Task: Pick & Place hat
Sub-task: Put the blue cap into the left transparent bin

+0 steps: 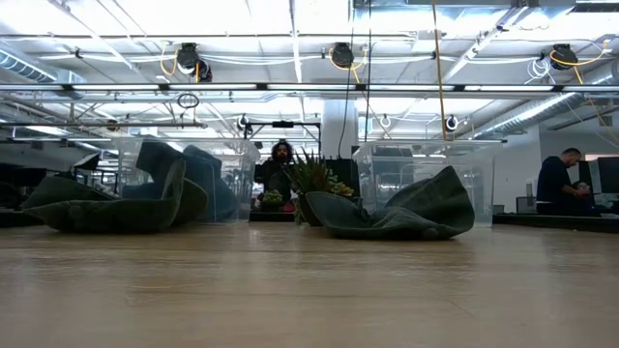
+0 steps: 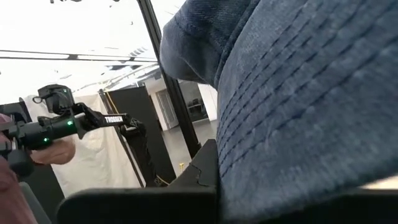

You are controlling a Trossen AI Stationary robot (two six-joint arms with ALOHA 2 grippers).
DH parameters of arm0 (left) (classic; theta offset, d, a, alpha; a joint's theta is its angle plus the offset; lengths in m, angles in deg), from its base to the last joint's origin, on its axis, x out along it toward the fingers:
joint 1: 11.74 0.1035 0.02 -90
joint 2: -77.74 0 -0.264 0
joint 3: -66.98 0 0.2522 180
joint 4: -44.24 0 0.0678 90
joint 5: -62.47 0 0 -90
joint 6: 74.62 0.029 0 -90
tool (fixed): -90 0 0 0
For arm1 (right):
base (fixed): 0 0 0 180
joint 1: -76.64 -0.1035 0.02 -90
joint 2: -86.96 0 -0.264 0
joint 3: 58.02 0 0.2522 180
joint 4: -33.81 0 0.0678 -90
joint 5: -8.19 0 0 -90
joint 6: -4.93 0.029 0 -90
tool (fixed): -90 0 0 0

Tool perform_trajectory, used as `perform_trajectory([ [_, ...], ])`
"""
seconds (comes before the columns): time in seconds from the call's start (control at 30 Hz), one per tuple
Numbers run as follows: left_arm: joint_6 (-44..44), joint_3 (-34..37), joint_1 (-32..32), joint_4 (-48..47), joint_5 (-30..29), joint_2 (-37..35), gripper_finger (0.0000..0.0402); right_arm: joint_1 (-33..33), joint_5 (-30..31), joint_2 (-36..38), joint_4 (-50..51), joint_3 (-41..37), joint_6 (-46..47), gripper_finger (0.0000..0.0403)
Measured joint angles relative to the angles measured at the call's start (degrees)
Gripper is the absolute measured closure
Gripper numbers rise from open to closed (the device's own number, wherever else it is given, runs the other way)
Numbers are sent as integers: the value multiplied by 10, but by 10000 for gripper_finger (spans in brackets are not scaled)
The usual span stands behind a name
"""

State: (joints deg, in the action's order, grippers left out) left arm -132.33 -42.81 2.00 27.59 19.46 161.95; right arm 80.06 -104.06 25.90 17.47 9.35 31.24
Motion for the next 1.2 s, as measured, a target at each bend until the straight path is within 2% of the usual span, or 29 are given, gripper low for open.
perform_trajectory([
  [0.13,10,0,11,0,-9,0,374,0,0,0,14,0,0,403],
  [0.2,21,0,16,0,-5,0,391,0,0,0,20,0,0,401],
  [0.5,30,0,47,22,6,0,397,0,0,0,52,0,17,371],
  [0.63,3,0,65,64,25,0,398,0,24,0,52,0,15,326],
  [0.8,-11,0,86,65,35,0,399,0,76,0,56,0,-14,253],
  [0.9,-9,0,102,60,38,-11,400,-2,102,0,66,0,-53,227],
  [1.07,27,0,133,52,38,-39,400,-2,154,6,106,0,-112,219],
  [1.2,102,0,162,-20,40,-75,401,-2,194,13,132,0,-132,228],
])
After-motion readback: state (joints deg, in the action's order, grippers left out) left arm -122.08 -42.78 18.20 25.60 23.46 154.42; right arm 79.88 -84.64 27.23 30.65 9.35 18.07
